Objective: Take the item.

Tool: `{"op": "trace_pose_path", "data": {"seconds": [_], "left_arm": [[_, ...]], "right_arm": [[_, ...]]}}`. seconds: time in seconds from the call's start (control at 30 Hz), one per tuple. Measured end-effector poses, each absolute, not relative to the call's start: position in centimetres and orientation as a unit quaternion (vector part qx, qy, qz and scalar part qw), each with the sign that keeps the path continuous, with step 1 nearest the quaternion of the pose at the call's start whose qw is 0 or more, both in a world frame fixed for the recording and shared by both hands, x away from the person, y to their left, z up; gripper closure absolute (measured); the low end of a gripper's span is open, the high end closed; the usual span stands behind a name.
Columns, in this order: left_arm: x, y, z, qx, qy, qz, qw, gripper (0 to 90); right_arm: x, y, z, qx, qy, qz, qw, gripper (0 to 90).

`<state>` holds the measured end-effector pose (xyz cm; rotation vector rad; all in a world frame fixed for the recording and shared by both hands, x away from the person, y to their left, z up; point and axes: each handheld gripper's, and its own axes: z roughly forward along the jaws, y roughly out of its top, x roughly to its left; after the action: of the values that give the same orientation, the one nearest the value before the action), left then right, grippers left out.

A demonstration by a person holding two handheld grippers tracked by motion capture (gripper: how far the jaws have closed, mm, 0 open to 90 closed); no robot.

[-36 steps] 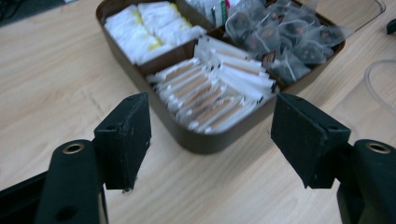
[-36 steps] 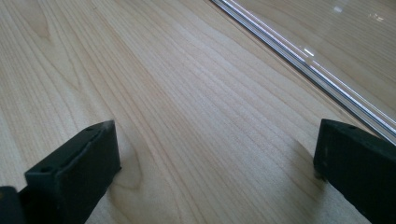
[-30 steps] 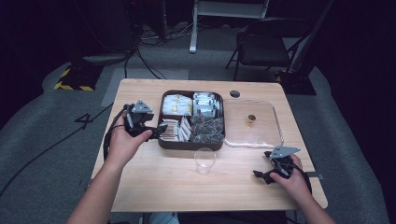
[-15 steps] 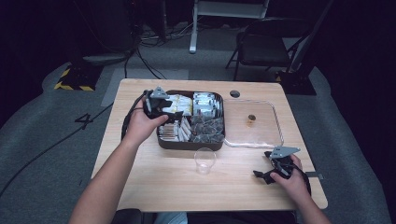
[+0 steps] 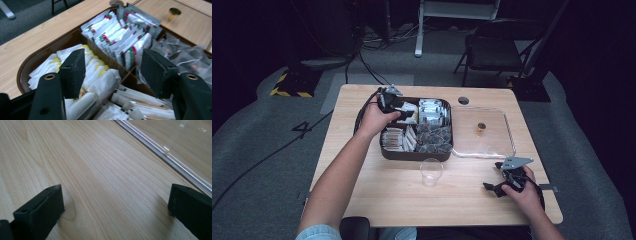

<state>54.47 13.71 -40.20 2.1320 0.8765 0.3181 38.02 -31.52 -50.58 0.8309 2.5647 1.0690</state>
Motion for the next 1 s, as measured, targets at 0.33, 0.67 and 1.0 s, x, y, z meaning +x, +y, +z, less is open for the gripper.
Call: {"op": "trace_pose_path", "data": {"seconds": [0.33, 0.67, 1.0], "left_arm": [[56.1, 14.1, -42.2, 0.856, 0.324, 0.089, 0.394, 39.8], [56.6, 13.6, -43.5, 0.865, 0.348, 0.071, 0.355, 42.5], [57.4, 13.5, -44.4, 0.865, 0.381, 0.057, 0.320, 51.3]], "right_arm": [[38.0, -31.5, -50.6, 0.284, 0.878, 0.366, 0.121, 0.4], [38.0, -31.5, -50.6, 0.284, 0.878, 0.366, 0.121, 0.4], [38.0, -31.5, -50.6, 0.285, 0.878, 0.366, 0.121, 0.4]]}}
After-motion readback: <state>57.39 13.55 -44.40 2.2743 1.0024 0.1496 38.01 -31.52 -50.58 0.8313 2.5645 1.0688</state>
